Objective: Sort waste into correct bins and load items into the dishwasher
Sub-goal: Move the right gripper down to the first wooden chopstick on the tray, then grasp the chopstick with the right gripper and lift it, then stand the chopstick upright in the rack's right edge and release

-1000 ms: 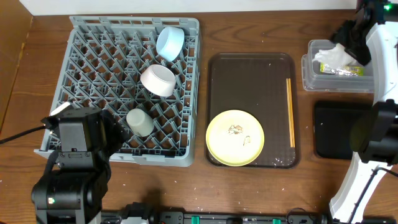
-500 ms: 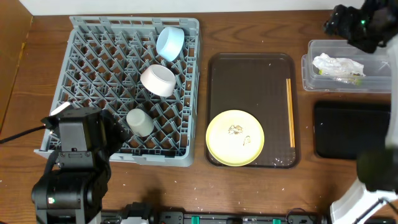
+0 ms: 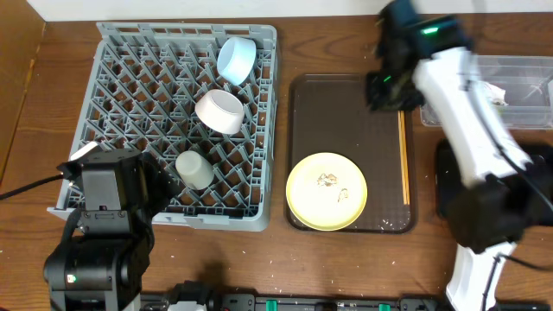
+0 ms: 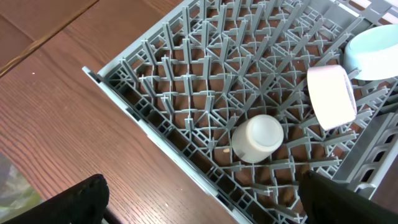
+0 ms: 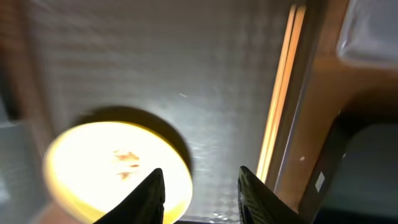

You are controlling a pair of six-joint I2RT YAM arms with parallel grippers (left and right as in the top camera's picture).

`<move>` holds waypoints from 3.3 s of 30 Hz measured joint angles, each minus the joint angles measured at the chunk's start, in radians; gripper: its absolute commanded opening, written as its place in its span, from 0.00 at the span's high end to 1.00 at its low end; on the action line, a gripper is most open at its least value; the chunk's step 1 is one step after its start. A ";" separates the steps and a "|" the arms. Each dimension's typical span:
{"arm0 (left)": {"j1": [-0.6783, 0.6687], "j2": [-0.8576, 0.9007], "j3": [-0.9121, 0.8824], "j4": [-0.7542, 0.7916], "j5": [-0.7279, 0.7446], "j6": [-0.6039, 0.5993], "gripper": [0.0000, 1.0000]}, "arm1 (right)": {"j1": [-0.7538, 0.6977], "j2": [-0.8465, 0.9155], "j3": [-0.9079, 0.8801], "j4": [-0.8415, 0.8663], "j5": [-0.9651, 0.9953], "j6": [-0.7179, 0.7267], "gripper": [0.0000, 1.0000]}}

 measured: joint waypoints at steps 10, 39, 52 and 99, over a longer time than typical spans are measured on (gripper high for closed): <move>0.000 0.000 0.000 0.000 0.000 0.000 0.02 | -0.017 0.166 -0.043 -0.009 0.092 0.040 0.60; 0.000 0.000 0.000 0.000 0.000 0.000 0.02 | -0.148 0.178 -0.285 0.181 -0.059 -0.127 0.70; 0.000 0.000 0.000 0.000 0.000 0.000 0.02 | -0.148 0.165 -0.267 0.133 -0.078 -0.117 0.99; 0.000 0.000 0.000 0.000 0.000 0.000 0.02 | 0.297 0.176 0.147 0.566 -0.362 0.331 0.62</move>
